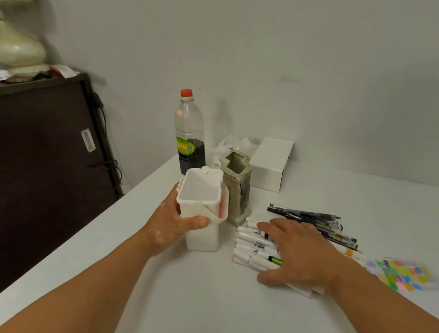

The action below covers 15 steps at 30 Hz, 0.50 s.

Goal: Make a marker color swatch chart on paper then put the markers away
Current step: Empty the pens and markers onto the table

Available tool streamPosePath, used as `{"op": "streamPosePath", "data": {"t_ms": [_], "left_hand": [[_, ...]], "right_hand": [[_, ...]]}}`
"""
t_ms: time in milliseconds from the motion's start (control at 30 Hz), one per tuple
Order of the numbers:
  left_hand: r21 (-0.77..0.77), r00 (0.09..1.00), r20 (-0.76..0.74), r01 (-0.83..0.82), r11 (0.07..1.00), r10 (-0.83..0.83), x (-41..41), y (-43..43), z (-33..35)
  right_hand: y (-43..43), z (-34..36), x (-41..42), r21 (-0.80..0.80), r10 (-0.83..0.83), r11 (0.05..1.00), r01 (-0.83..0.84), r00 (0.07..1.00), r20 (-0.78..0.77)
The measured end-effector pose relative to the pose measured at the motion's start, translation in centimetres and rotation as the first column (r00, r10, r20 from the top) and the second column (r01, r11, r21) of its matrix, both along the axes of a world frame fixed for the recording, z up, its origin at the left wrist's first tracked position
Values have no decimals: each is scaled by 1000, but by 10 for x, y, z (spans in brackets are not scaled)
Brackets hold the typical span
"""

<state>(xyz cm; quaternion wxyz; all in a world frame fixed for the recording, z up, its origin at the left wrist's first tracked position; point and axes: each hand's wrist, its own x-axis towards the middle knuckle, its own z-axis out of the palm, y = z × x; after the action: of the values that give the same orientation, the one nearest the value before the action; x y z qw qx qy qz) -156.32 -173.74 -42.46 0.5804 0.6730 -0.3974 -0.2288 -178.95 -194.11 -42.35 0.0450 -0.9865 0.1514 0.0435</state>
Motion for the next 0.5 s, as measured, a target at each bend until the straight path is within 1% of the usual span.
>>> {"op": "streamPosePath", "data": {"t_ms": [100, 167, 233, 333, 433, 500], "left_hand": [[2, 1000, -13, -8, 1000, 8, -1, -2, 4], [29, 1000, -9, 11, 1000, -11, -1, 0, 3], [63, 999, -41, 11, 998, -8, -1, 6, -1], [88, 993, -113, -18, 996, 28, -1, 18, -9], [147, 992, -92, -75, 986, 89, -12, 24, -12], [147, 983, -84, -151, 978, 164, -26, 24, -13]], "right_hand": [[-4, 0, 0, 4, 5, 1000, -5, 1000, -2], [-6, 0, 1, 13, 9, 1000, -9, 1000, -7], [-6, -1, 1, 15, 15, 1000, -15, 1000, 4], [-5, -2, -2, 15, 12, 1000, -12, 1000, 11], [-1, -1, -6, 6, 5, 1000, -5, 1000, 17], [3, 1, -9, -10, 4, 1000, -4, 1000, 16]]}}
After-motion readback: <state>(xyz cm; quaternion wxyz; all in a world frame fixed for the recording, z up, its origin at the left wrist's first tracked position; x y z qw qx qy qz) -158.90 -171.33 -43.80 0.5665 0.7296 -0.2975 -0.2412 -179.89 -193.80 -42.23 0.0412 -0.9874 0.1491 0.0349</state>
